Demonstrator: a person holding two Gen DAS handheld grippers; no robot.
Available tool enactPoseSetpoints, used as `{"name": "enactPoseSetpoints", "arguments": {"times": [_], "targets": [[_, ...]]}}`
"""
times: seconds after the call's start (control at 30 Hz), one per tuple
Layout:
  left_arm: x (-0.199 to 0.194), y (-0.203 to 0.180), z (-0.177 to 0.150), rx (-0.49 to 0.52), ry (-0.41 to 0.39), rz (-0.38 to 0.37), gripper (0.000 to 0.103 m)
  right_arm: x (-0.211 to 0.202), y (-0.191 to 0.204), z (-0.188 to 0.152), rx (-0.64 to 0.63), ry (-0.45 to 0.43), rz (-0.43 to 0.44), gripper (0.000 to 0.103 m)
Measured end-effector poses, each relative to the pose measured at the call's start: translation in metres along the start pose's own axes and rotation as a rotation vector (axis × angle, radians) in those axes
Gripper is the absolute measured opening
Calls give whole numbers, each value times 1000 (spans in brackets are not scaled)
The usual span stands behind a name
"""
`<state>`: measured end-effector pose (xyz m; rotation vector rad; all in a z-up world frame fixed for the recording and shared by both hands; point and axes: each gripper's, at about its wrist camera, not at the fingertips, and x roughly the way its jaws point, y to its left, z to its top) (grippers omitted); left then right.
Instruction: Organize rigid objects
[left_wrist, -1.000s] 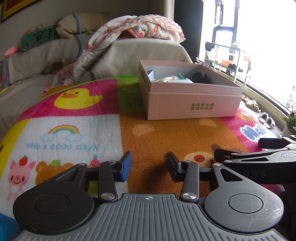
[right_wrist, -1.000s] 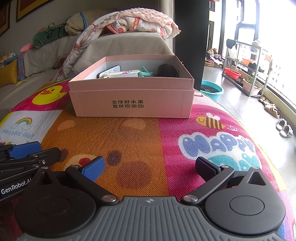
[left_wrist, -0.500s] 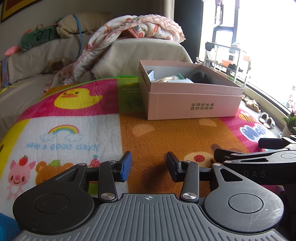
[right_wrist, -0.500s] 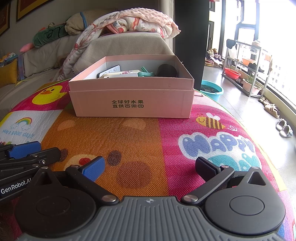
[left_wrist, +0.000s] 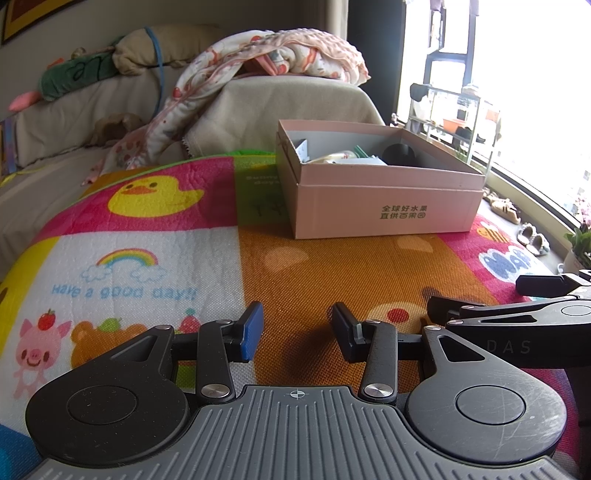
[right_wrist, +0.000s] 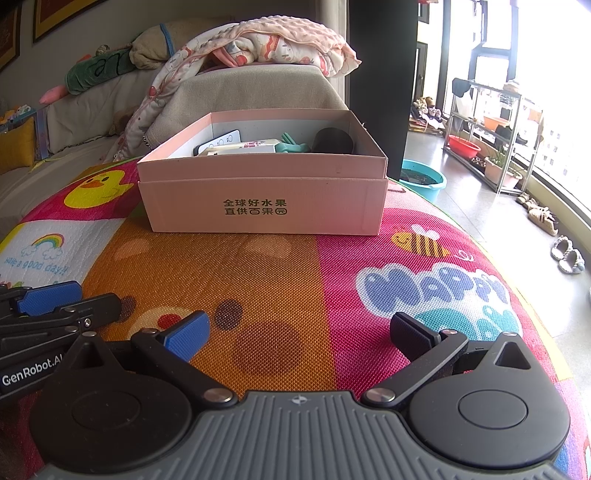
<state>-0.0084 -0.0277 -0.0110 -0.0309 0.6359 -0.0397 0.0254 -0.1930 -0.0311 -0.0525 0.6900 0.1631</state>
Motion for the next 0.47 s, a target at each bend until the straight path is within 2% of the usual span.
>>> {"name": "enactPoseSetpoints", "arguments": {"times": [0.47], "targets": [[0, 0, 0, 1, 0, 0, 45, 0, 1, 0, 0, 0, 0, 103]]}}
